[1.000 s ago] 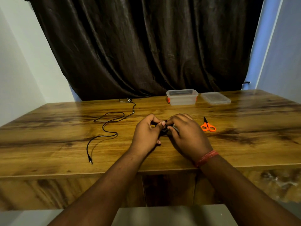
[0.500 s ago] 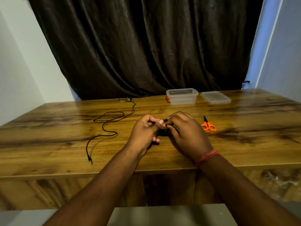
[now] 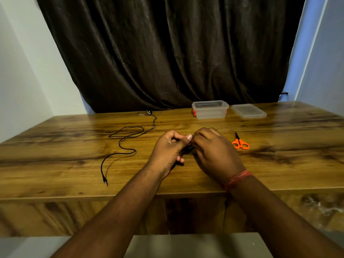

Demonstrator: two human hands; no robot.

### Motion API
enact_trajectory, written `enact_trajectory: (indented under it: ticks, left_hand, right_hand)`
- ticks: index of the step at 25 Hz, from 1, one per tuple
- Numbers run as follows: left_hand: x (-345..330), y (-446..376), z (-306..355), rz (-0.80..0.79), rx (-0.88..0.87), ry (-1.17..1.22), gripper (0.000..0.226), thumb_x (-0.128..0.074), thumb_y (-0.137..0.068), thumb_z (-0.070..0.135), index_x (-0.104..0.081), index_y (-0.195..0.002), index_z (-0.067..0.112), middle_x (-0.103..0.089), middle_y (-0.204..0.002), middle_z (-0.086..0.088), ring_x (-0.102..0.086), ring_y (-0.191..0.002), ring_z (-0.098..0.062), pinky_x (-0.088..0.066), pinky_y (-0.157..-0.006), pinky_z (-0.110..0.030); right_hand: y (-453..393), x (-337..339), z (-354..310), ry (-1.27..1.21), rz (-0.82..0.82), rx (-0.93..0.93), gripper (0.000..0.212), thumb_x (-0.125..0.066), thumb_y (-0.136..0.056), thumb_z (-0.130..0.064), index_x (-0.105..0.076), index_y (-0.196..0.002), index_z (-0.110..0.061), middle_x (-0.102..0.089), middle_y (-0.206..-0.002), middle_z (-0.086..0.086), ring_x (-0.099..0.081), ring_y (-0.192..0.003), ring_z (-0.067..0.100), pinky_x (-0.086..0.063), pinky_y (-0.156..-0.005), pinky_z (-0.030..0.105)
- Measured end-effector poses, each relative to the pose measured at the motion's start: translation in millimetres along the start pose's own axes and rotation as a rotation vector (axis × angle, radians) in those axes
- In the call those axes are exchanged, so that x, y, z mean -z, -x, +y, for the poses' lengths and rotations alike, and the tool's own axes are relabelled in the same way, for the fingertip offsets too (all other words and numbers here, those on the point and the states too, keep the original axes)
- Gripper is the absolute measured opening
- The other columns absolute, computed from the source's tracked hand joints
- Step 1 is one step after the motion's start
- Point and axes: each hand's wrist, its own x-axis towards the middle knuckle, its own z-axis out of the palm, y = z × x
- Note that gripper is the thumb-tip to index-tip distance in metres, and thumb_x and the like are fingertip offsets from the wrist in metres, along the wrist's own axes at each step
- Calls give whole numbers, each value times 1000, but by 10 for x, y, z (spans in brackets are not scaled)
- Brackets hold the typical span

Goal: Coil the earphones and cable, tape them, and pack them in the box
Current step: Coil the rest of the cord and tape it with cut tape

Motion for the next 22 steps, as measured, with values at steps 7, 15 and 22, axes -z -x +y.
enact_trajectory:
  ticks: [7,15,22]
  left_hand:
    - [-3,-14,-9,56,-28,-21,18,-68,-90,15,-55,-79,13,-59,-59,-3,-41,-35,-9,-41,-36,-22]
    - [21,23,31,-18,-83,55,16,-67,-91,14,-56,-80,15,-64,-66,1,-40,-36,-5,-38,-34,-21]
    - [18,34,26,-134,-70,112,20,-67,-89,14,-56,-74,20,-49,-57,-3,-34,-32,-5,-35,-33,-20]
  right_hand:
    - [-4,1,-11,-32,7,30,14,-56,-95,-22,-66,-103,-16,-60,-107,0,-54,-100,19,-50,-80,39]
    - [-11,33,59,-493,77,-208,39,-76,-82,-18,-58,-116,-22,-56,-123,-9,-51,-117,10,-46,-99,35]
    - [-14,73,30,-779,49,-301,33,-68,-87,-6,-63,-114,-24,-66,-107,-12,-61,-103,2,-52,-92,29]
